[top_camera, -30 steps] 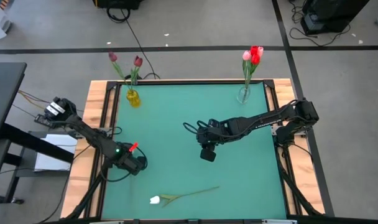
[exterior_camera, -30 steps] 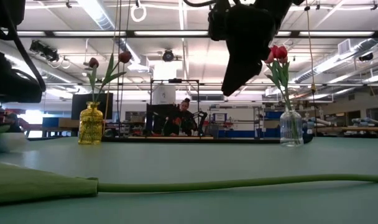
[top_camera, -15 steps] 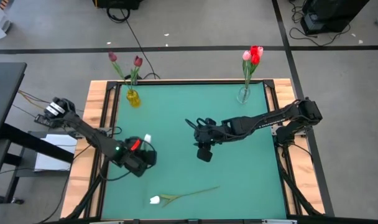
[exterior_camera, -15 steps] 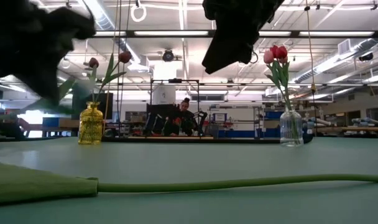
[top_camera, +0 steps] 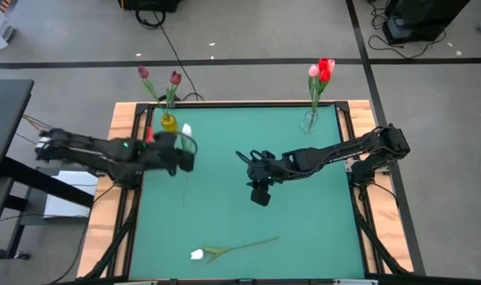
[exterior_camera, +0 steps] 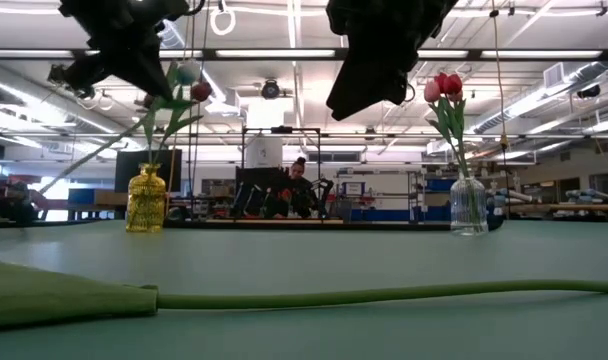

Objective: Sort flowers into vase by color
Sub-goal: Put the left white flower into the yellow vase

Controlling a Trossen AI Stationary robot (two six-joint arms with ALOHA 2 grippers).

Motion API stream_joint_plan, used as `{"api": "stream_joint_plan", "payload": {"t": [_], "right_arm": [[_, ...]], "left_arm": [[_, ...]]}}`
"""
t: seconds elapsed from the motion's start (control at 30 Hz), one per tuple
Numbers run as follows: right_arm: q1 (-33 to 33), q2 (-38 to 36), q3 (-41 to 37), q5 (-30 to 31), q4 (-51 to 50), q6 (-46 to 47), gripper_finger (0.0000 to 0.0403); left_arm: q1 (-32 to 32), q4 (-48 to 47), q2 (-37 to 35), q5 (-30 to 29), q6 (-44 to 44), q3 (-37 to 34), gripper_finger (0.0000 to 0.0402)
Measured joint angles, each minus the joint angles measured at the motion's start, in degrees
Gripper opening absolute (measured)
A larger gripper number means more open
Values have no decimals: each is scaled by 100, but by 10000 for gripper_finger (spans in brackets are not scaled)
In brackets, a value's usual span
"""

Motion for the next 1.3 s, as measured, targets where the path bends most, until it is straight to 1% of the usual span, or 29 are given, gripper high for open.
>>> {"api": "stream_joint_plan", "payload": {"t": [0.13, 0.3, 0.5, 0.67, 0.77, 0.87, 1.0, 1.1, 1.3], "right_arm": [[-53, 0, 0, 19, 0, 113, 140], [-196, 0, 2, 57, 64, 181, 140], [-448, 0, 4, -41, 90, 194, 140], [-628, 0, 4, -179, 90, 209, 140], [-702, 0, 4, -183, 92, 302, 140], [-778, 0, 4, -185, 92, 323, 140], [-879, 0, 4, -183, 90, 345, 138], [-940, 0, 4, -185, 92, 347, 134], [-1026, 0, 4, -186, 90, 349, 126]], "left_arm": [[634, 348, -619, -51, 1368, -2, 13], [1280, 1120, -1298, -387, 3212, -2, 13], [2080, 1914, -1774, -590, 5379, -1, 13], [2827, 2728, -1938, -767, 6522, -2, 13], [3359, 2967, -1941, -763, 6617, 0, 13], [3914, 2898, -1911, -657, 6603, -1, 13], [4559, 3006, -1789, -127, 6622, -22, 13], [4952, 3287, -1670, 322, 6669, -24, 13], [5439, 3776, -1391, 891, 6768, -24, 13]]}}
